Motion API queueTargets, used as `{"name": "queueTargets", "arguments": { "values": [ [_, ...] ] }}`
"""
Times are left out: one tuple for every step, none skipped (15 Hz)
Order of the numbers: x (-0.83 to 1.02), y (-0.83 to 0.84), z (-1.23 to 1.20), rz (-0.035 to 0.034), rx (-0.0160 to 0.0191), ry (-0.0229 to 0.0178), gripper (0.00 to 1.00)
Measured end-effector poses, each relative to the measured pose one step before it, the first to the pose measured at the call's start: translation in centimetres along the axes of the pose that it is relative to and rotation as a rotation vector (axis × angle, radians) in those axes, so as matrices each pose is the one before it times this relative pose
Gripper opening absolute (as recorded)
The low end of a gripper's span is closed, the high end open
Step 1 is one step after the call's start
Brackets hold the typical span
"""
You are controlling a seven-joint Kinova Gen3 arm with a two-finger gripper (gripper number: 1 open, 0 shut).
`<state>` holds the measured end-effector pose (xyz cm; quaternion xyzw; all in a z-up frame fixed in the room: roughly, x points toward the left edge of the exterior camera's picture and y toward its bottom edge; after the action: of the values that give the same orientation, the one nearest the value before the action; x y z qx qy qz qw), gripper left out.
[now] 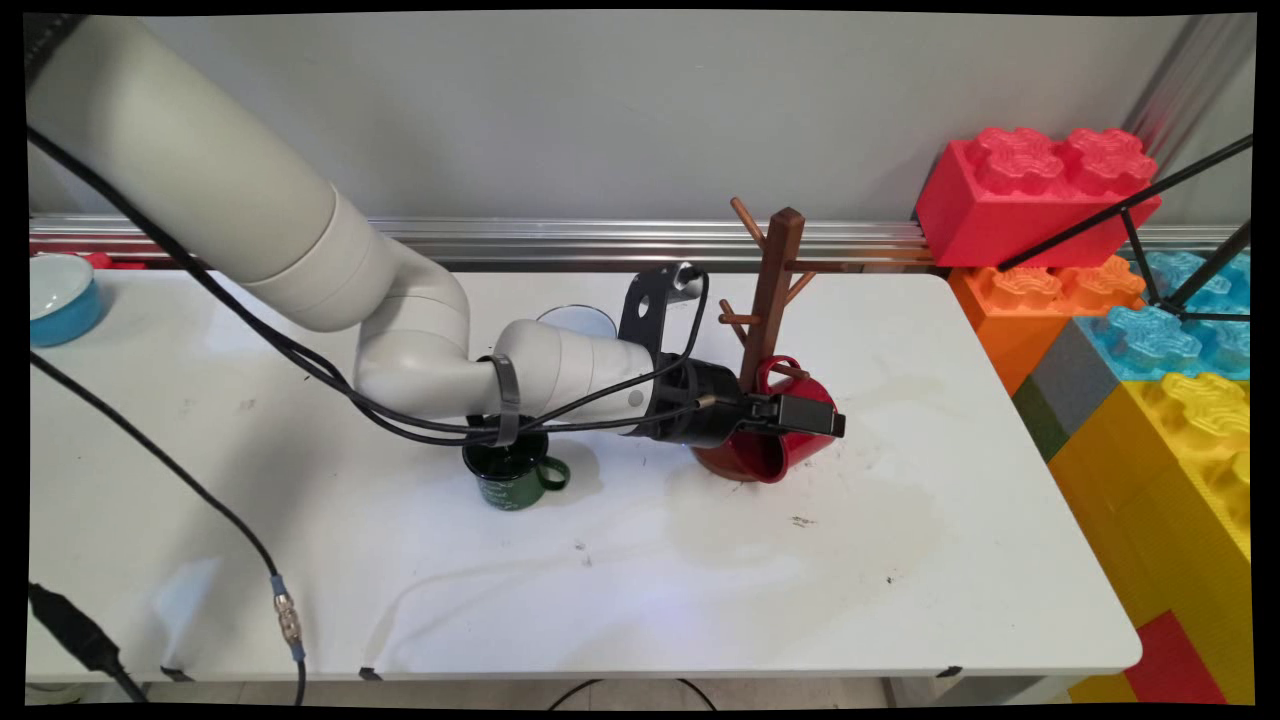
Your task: Pick up the red mug from the rack, then place the picked object on the table
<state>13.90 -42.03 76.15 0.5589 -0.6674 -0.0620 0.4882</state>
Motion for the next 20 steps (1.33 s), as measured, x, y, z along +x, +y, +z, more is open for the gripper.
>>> {"name": "queueTargets", "arguments": {
  "values": [
    [-0.016,-0.044,0.022,-0.00234,0.00025,-0.00021,1.0],
    [-0.02,-0.061,0.022,-0.00346,0.00035,-0.00018,1.0],
    [-0.029,-0.075,0.01,-0.00407,0.00077,-0.00023,1.0],
    [-0.023,-0.075,-0.005,-0.00477,0.00128,0.00033,1.0],
    [-0.021,-0.056,-0.016,-0.00461,0.00078,0.0006,0.0],
    [-0.01,-0.034,-0.013,-0.0031,0.00036,0.00051,0.0],
    [-0.01,-0.044,-0.018,-0.00364,0.00034,0.00035,0.0],
    [-0.039,-0.061,-0.04,-0.00349,0.00109,-0.0006,0.0],
    [-0.052,-0.052,-0.044,-0.00228,0.00083,-0.00161,0.0],
    [-0.058,-0.034,-0.041,-0.0017,0.00063,-0.0019,0.0],
    [-0.041,-0.028,-0.035,-0.00115,0.00077,-0.00113,0.0],
    [-0.069,-0.07,-0.07,-0.00214,0.00232,-0.00188,0.0],
    [-0.059,-0.054,-0.056,-0.00152,0.00229,-0.00153,0.0],
    [-0.068,-0.101,-0.125,-0.0026,0.00361,-0.00136,0.0],
    [-0.126,-0.118,-0.167,-0.00292,0.00459,-0.0028,0.0],
    [-0.129,-0.099,-0.192,-0.00252,0.00412,-0.00301,0.0],
    [-0.136,-0.063,-0.148,-0.00218,0.00299,-0.0034,0.0],
    [-0.147,-0.131,-0.259,-0.00276,0.00399,-0.00319,0.0],
    [-0.141,-0.028,-0.183,-0.00241,0.00167,-0.00306,0.0],
    [-0.097,-0.01,-0.133,-0.00186,0.00098,-0.0025,0.0]
  ]
}}
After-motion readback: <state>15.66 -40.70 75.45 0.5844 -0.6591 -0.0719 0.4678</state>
